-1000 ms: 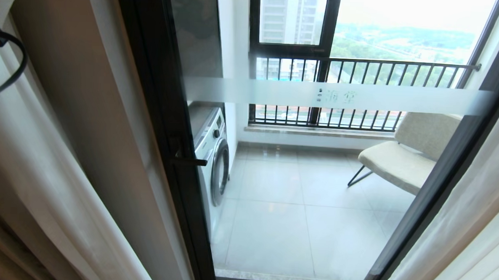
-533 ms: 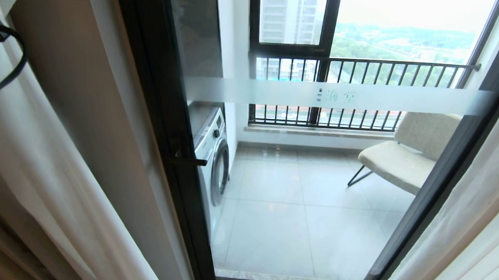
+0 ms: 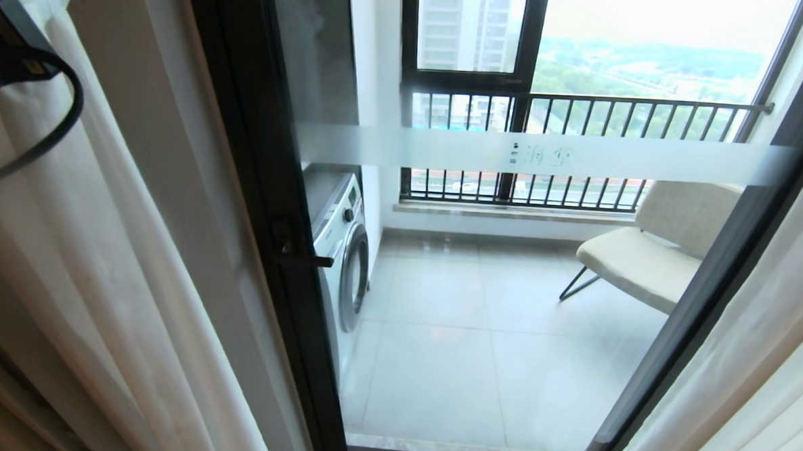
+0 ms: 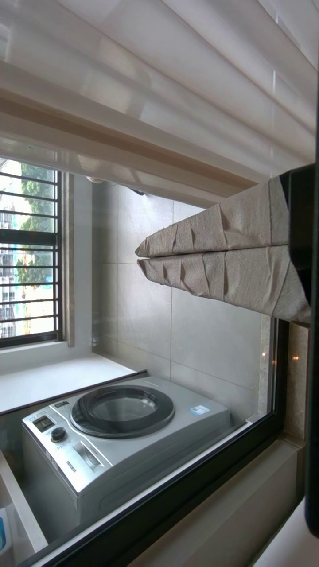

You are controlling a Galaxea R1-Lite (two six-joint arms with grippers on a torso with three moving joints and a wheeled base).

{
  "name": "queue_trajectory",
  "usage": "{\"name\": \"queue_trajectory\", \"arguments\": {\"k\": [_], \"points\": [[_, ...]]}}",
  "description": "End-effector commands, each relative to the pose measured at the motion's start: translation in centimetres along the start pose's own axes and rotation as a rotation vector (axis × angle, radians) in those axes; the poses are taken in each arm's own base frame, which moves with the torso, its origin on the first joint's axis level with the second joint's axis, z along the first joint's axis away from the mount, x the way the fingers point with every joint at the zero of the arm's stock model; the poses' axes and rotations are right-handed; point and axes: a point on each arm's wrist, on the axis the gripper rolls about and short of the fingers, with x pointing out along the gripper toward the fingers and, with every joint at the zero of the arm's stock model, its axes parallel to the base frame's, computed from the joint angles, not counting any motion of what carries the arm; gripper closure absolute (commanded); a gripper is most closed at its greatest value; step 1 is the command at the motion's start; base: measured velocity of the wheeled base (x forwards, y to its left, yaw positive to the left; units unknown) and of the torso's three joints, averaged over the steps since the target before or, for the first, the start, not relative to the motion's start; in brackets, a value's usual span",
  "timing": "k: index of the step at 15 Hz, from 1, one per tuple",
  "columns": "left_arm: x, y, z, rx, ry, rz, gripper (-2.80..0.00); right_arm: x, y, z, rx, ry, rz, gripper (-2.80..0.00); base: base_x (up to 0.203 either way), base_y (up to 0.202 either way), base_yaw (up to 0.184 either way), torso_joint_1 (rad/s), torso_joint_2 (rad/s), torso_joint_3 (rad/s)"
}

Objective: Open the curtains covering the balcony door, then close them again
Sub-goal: Close the inner curtains on both sides

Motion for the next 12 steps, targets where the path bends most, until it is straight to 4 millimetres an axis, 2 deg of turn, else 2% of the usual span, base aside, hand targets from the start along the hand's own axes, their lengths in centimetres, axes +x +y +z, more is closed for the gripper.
{"name": "queue_trajectory", "arguments": {"k": [1,12], "points": [[-0.08,-0.46,-0.05,-0.007,0.000,-0.022,0.00,0.00,0.00,0.00,0.000,0.000,0.000,0.00,0.000,0.000,0.000,0.000,0.00,0.000],[-0.04,-0.45,-0.83,-0.006,0.026,-0.026,0.00,0.00,0.00,0.00,0.000,0.000,0.000,0.00,0.000,0.000,0.000,0.000,0.00,0.000]]}}
